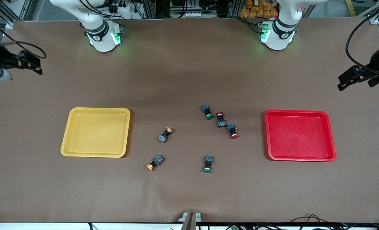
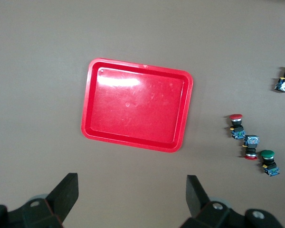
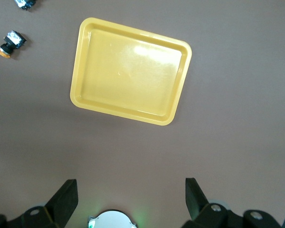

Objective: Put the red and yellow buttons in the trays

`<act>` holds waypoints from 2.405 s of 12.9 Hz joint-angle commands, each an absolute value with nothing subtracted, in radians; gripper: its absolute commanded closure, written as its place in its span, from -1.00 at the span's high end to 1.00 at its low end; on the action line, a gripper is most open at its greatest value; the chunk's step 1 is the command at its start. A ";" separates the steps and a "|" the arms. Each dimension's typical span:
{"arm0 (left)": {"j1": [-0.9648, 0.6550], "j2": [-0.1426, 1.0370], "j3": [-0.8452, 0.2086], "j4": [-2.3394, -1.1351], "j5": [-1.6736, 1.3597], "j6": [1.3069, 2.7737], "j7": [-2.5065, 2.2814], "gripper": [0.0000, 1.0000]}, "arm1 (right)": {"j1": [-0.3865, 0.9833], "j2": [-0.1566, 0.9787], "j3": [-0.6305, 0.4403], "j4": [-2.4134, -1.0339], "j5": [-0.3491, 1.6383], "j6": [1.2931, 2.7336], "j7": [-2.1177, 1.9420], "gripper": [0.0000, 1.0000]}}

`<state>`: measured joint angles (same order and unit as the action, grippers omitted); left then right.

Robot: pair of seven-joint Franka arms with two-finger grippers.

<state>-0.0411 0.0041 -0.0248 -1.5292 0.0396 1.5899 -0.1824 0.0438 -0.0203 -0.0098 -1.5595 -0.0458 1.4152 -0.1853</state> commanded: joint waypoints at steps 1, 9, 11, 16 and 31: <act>-0.041 0.008 -0.026 -1.520 0.017 1.577 -0.179 1.00 | 0.049 -0.026 -0.015 -1.548 -0.044 1.405 -0.183 1.00; -0.086 0.129 -0.077 -1.539 -0.046 1.621 -0.349 1.00 | 0.159 0.032 -0.015 -1.543 -0.011 1.405 -0.053 1.00; -0.133 0.162 -0.078 -1.542 -0.038 1.650 -0.418 1.00 | 0.239 0.057 -0.015 -1.542 0.020 1.411 0.084 1.00; -0.233 0.264 -0.081 -1.566 0.000 1.778 -0.573 1.00 | 0.434 0.185 -0.014 -1.373 0.101 1.413 0.475 1.00; -0.365 0.636 -0.091 -1.562 -0.028 2.061 -0.744 1.00 | 0.555 0.733 -0.017 -1.334 0.123 2.036 0.689 1.00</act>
